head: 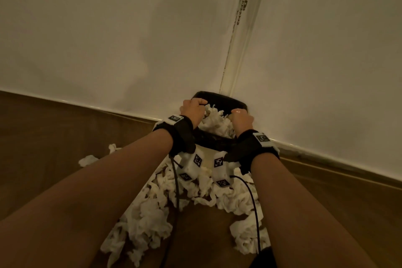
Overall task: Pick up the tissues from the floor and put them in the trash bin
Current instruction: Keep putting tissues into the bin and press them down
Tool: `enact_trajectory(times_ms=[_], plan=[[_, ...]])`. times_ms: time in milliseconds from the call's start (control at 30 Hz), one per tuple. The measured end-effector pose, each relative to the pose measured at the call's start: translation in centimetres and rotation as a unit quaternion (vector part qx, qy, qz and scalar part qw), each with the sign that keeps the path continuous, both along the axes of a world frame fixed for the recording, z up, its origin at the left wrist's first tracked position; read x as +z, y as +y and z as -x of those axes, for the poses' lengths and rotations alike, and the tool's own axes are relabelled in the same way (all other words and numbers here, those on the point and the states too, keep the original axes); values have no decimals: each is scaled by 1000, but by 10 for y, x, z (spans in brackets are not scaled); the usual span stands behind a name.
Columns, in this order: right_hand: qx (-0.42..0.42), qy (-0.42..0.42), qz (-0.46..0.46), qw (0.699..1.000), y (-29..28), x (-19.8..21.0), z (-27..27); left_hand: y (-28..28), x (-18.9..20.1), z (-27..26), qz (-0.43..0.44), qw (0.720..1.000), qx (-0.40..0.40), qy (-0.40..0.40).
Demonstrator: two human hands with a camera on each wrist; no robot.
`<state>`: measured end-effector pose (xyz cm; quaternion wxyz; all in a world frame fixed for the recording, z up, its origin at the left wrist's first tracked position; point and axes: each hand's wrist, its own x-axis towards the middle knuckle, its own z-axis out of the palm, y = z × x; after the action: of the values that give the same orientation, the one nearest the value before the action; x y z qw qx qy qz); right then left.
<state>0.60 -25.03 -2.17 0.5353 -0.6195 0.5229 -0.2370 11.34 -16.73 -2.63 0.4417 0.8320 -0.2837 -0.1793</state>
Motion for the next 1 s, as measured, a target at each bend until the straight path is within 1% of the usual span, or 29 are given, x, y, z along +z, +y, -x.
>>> enact_trajectory(times_ms=[33, 67, 133, 200, 300, 433, 467, 533, 633, 700, 733, 767, 833, 867, 933, 1000], plan=[[5, 21, 6, 1000, 2, 3, -1, -2, -2, 0, 10, 1000, -1, -7], [30, 48, 32, 998, 2, 4, 0, -2, -3, 2, 36, 999, -2, -2], [52, 62, 74, 994, 0, 4, 0, -3, -3, 3, 71, 997, 6, 1], [64, 36, 87, 994, 3, 9, 0, -3, -1, 2, 72, 997, 7, -8], [77, -23, 82, 993, 1, 12, -2, -5, 3, -1, 91, 996, 17, -9], [90, -73, 54, 992, 0, 13, -1, -8, 8, -1, 104, 992, -10, 71], [86, -79, 58, 991, 0, 14, -1, -7, 10, -2, 103, 991, -17, 81], [82, -85, 67, 991, 4, 17, -1, -3, 11, -3, 100, 992, -26, 74], [64, -65, 107, 990, 11, 20, -1, 10, 11, -6, 125, 990, -37, 55], [48, -17, 174, 983, 20, 21, -1, 25, 11, -9, 148, 986, -37, 64], [51, 7, 216, 975, 26, 20, -3, 34, 11, -12, 153, 985, -36, 77], [65, 19, 253, 965, 33, 19, -5, 44, 8, -15, 150, 985, -34, 78], [128, 14, 285, 950, 52, 16, -10, 69, -2, -22, 110, 993, -29, 34], [169, 12, 283, 944, 61, 13, -12, 83, -9, -25, 73, 997, -30, 9], [240, 34, 261, 934, 80, 4, -16, 112, -24, -30, -5, 999, -43, -20], [284, 67, 226, 929, 94, -11, -20, 140, -42, -30, -75, 995, -61, -31]])
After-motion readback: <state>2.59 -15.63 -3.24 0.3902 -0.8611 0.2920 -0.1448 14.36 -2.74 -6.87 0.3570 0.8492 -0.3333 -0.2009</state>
